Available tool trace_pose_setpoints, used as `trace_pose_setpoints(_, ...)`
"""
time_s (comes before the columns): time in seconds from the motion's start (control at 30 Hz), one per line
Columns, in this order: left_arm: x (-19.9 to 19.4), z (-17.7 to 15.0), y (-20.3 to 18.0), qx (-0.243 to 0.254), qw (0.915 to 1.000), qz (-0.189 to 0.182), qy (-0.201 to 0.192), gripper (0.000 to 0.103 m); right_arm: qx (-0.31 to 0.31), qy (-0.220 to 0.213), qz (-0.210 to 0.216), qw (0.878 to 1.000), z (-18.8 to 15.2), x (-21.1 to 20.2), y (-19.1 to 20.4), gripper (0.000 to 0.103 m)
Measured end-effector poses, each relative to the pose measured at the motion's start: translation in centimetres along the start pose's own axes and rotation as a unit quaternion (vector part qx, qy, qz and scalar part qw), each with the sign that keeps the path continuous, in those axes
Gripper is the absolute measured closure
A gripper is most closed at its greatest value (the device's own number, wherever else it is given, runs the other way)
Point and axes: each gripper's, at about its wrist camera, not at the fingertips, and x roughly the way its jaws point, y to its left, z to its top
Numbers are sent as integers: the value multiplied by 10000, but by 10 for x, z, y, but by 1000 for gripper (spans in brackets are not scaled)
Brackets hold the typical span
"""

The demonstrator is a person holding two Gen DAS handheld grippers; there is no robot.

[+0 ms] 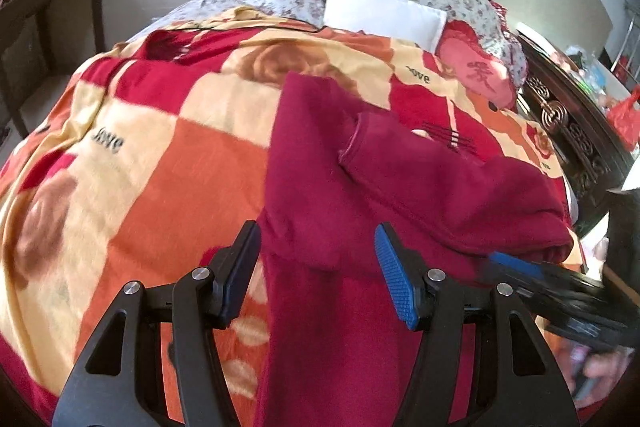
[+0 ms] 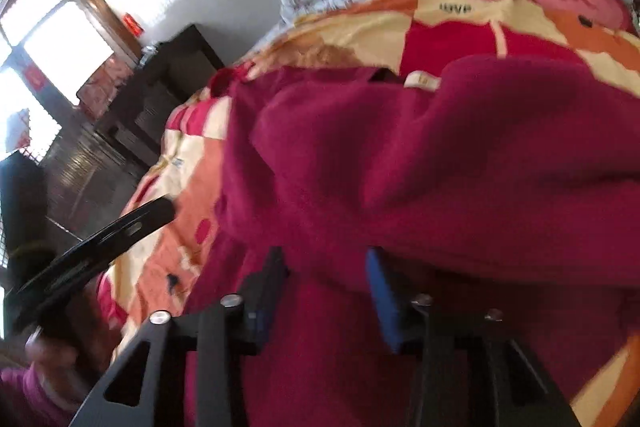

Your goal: Fold small clothes

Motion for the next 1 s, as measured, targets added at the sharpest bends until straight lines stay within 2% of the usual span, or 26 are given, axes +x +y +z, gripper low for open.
trace_pose_setpoints(0.1, 16, 13, -7, 23, 9999, -104, -23, 44, -137, -208, -409, 9989, -8, -36, -11, 59)
trace_pose_setpoints(0.17, 32, 19, -12, -22, 9998, -161, 134, 44, -14, -304, -514, 9982, -18, -53, -21, 59)
trace_pose_setpoints(0.2, 39, 21, -15, -99, 9993, -304, 166, 44, 73, -366, -613, 9974, -25, -63, -26, 59)
trace_pose_setpoints(0.27, 51, 23, -20, -180, 9984, -491, 236, 44, 199, -489, -930, 9943, -35, -77, -41, 59)
trace_pose_setpoints(0.3, 58, 24, -23, -181, 9983, -459, 310, 44, 224, -530, -1189, 9912, -40, -82, -47, 59)
trace_pose_setpoints(0.37, 67, 27, -26, -247, 9981, -451, 342, 44, 238, -572, -1591, 9853, -48, -86, -58, 59)
trace_pose_setpoints(0.43, 75, 28, -28, -398, 9974, -486, 361, 44, 274, -551, -1808, 9816, -51, -87, -68, 59)
trace_pose_setpoints(0.63, 87, 35, -30, -767, 9945, -632, 320, 44, 503, -685, -2089, 9742, -51, -91, -93, 59)
trace_pose_setpoints(0.67, 87, 36, -31, -804, 9943, -643, 273, 47, 570, -730, -2103, 9732, -50, -94, -95, 59)
trace_pose_setpoints(0.77, 81, 41, -35, -732, 9943, -769, 125, 81, 777, -941, -1865, 9749, -45, -99, -98, 59)
trace_pose_setpoints(0.8, 79, 43, -38, -676, 9947, -776, 82, 82, 778, -988, -1802, 9756, -43, -99, -97, 59)
trace_pose_setpoints(0.87, 75, 45, -41, -610, 9946, -837, 27, 91, 606, -975, -1987, 9733, -36, -92, -92, 61)
trace_pose_setpoints(0.93, 69, 49, -44, -608, 9940, -906, -4, 91, 427, -924, -2187, 9705, -28, -83, -89, 84)
trace_pose_setpoints(0.97, 65, 52, -43, -622, 9938, -923, -21, 93, 373, -953, -2218, 9697, -24, -82, -89, 85)
trace_pose_setpoints(1.0, 59, 54, -42, -638, 9937, -925, -58, 93, 379, -1021, -2221, 9689, -22, -85, -89, 92)
